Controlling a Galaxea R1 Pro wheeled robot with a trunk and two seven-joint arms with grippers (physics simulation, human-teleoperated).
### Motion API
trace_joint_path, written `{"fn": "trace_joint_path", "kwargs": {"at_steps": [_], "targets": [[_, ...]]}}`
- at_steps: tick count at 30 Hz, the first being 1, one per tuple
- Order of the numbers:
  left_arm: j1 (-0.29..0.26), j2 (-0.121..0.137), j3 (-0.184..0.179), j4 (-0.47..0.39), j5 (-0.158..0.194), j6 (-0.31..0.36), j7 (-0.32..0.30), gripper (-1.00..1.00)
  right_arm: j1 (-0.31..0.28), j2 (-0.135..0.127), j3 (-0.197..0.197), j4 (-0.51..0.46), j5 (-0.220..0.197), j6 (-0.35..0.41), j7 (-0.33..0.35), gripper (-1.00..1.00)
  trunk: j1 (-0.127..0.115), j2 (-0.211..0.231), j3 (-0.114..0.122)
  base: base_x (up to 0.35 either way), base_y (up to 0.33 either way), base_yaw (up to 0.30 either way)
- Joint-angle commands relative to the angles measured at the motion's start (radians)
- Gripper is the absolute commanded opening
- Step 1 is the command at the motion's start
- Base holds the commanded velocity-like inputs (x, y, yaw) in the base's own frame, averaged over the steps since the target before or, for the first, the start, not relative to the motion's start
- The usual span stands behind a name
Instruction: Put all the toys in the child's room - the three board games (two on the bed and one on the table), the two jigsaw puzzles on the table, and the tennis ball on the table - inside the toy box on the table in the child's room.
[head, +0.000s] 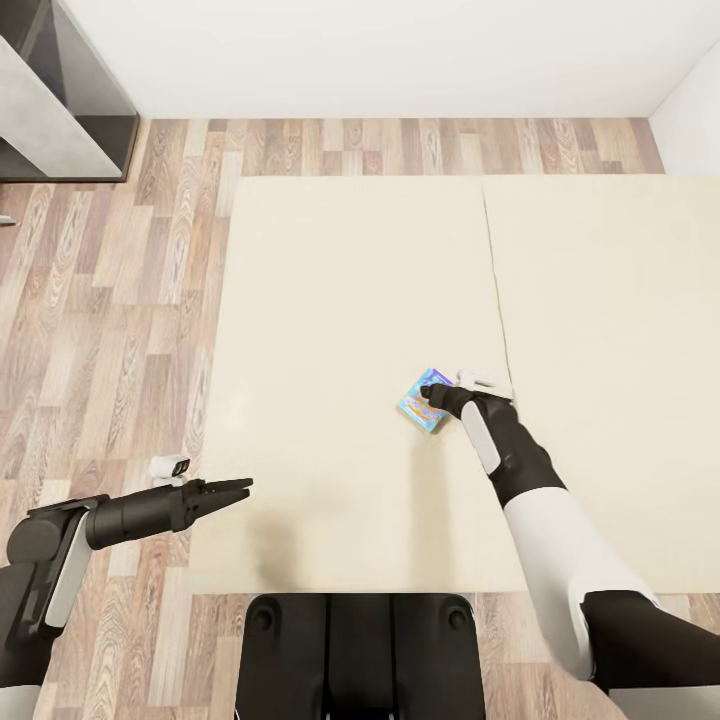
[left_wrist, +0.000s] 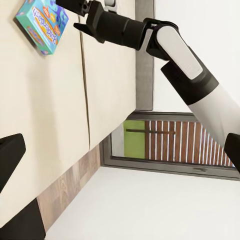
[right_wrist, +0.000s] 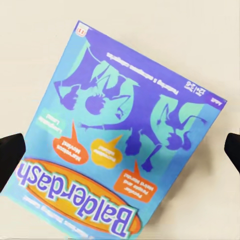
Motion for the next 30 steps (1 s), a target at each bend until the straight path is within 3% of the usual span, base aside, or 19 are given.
{"fn": "trace_joint_path", "kwargs": {"at_steps": [1, 16, 21, 30], "targets": [[0.000, 0.000, 0.000, 0.000, 0.001, 0.011, -0.002, 1.00, 0.000, 0.003, 0.000, -0.001, -0.010, 0.004, -0.008, 1.00, 0.001, -0.002, -0.001, 0.000, 0.000, 0.000], [0.000, 0.002, 0.001, 0.000, 0.001, 0.011, -0.003, 1.00, 0.000, 0.004, 0.003, 0.005, -0.004, 0.000, -0.006, 1.00, 0.001, -0.002, -0.001, 0.000, 0.000, 0.000], [0.000, 0.002, 0.001, 0.000, 0.001, 0.011, -0.003, 1.00, 0.001, -0.001, 0.006, 0.008, -0.005, -0.080, 0.002, 1.00, 0.001, -0.002, -0.001, 0.000, 0.000, 0.000], [0.000, 0.002, 0.001, 0.000, 0.001, 0.011, -0.003, 1.00, 0.001, -0.006, 0.007, 0.058, -0.004, -0.118, 0.006, 1.00, 0.001, -0.002, -0.001, 0.000, 0.000, 0.000]]}}
